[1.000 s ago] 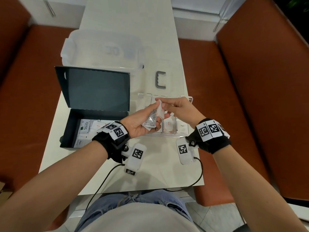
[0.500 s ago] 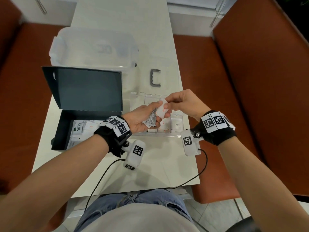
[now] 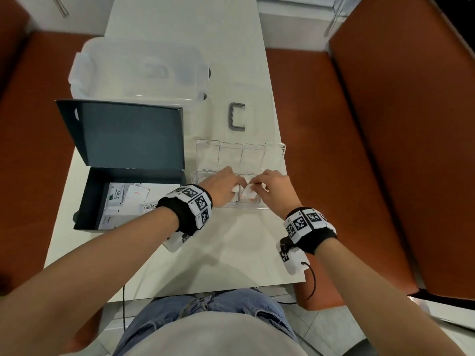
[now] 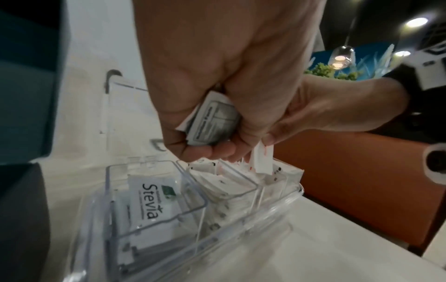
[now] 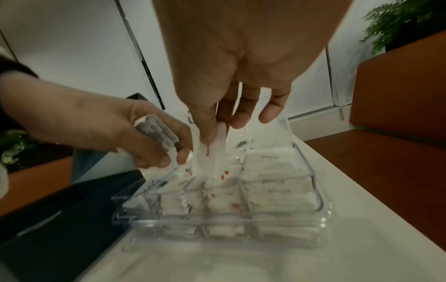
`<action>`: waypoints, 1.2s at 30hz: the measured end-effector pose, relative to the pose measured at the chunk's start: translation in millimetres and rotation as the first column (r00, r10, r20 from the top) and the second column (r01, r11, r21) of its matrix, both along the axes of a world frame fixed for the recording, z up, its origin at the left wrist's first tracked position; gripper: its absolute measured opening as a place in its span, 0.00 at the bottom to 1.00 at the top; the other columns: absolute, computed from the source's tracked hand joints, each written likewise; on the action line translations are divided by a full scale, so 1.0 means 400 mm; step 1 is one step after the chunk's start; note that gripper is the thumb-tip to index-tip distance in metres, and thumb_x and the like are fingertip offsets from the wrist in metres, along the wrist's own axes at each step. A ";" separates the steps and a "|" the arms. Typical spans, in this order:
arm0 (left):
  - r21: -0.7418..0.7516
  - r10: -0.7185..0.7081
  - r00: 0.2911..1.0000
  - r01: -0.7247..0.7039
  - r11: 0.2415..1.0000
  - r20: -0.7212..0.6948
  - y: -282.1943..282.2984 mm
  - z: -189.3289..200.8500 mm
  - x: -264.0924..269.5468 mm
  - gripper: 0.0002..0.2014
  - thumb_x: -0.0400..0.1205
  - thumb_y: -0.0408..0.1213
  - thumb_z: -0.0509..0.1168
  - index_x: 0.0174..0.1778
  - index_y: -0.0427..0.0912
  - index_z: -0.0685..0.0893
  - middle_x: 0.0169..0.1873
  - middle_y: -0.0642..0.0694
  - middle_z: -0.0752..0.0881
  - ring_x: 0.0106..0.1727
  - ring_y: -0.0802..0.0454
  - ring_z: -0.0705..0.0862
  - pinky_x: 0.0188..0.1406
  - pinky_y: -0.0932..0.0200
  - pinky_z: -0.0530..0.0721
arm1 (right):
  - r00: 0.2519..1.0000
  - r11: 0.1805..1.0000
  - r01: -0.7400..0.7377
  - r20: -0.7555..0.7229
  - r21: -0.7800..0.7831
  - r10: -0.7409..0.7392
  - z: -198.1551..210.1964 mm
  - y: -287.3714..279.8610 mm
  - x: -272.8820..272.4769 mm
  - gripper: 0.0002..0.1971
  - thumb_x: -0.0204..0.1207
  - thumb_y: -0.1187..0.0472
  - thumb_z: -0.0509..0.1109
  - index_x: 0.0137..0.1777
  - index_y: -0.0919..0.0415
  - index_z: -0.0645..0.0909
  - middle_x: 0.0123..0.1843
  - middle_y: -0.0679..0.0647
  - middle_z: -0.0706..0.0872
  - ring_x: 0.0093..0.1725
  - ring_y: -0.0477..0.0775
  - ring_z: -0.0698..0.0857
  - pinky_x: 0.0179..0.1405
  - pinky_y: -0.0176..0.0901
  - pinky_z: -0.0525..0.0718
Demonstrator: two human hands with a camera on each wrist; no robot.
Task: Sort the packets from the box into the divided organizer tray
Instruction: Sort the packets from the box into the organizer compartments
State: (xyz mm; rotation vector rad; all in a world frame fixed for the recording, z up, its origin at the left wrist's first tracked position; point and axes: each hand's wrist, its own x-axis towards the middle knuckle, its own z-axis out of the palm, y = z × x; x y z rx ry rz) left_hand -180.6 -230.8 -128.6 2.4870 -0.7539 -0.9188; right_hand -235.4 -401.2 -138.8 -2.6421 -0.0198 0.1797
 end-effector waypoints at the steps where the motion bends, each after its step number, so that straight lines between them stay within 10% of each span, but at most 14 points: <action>1: 0.039 -0.041 0.999 0.040 0.998 0.021 -0.001 -0.001 -0.003 0.21 0.83 0.27 0.58 0.68 0.53 0.81 0.57 0.41 0.72 0.54 0.39 0.80 0.57 0.45 0.80 | 1.000 0.999 -0.008 0.008 -0.038 0.009 -0.010 0.002 -0.004 0.09 0.80 0.58 0.67 0.54 0.55 0.88 0.49 0.52 0.86 0.52 0.57 0.81 0.52 0.52 0.73; 22: 0.136 -0.182 0.969 0.160 0.978 0.167 -0.020 -0.008 -0.020 0.27 0.82 0.26 0.60 0.73 0.58 0.75 0.57 0.40 0.66 0.46 0.38 0.82 0.38 0.51 0.81 | 0.987 0.976 -0.114 -0.130 -0.184 0.090 -0.048 0.016 -0.031 0.12 0.83 0.55 0.63 0.61 0.50 0.85 0.51 0.52 0.86 0.55 0.58 0.78 0.48 0.47 0.62; 36: -0.059 0.014 0.988 -0.005 0.998 0.154 0.019 -0.019 -0.005 0.28 0.82 0.28 0.61 0.77 0.56 0.72 0.51 0.49 0.65 0.42 0.46 0.78 0.38 0.58 0.75 | 0.989 0.975 -0.065 -0.141 -0.211 0.036 -0.042 0.018 -0.013 0.10 0.81 0.56 0.66 0.57 0.55 0.86 0.51 0.54 0.83 0.56 0.57 0.79 0.54 0.50 0.68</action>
